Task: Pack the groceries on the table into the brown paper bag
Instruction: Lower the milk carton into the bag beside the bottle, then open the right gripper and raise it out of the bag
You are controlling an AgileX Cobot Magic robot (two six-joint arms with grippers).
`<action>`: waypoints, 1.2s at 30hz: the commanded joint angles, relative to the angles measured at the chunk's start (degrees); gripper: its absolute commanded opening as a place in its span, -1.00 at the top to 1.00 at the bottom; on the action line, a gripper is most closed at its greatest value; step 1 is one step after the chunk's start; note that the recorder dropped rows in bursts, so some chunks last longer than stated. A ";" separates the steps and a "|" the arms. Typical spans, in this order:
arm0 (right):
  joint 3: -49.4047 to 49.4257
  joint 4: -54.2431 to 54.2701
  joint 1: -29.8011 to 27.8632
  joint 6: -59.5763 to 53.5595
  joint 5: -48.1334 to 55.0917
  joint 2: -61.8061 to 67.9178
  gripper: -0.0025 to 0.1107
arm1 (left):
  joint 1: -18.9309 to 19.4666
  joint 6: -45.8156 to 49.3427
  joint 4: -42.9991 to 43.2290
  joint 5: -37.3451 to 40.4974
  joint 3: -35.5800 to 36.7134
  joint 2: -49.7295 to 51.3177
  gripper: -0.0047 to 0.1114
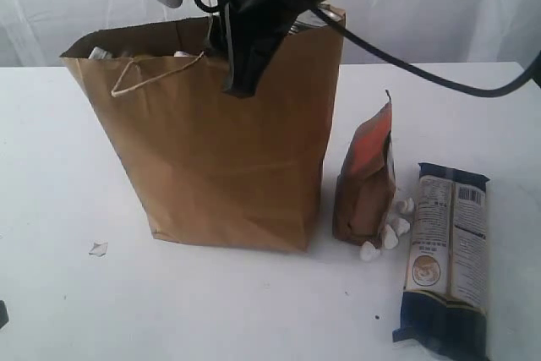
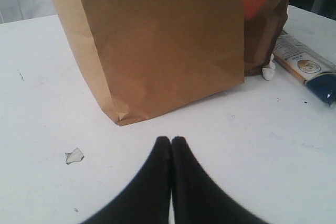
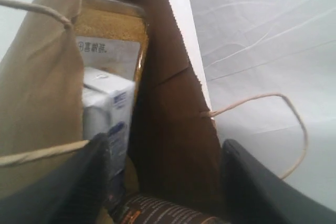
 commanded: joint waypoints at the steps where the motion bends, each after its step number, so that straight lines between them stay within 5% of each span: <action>1: -0.29 0.49 0.05 0.73 -0.31 -0.24 -0.07 | -0.02 0.10 -0.57 0.19 0.19 -0.30 0.92; 14: -0.29 -1.27 0.38 6.85 2.66 -2.46 -0.07 | -0.02 0.10 -0.57 0.19 0.19 -0.30 0.92; 36: 8.25 -20.01 0.38 52.23 4.84 -30.26 -0.07 | -0.02 0.10 -0.57 0.19 0.19 -0.30 0.92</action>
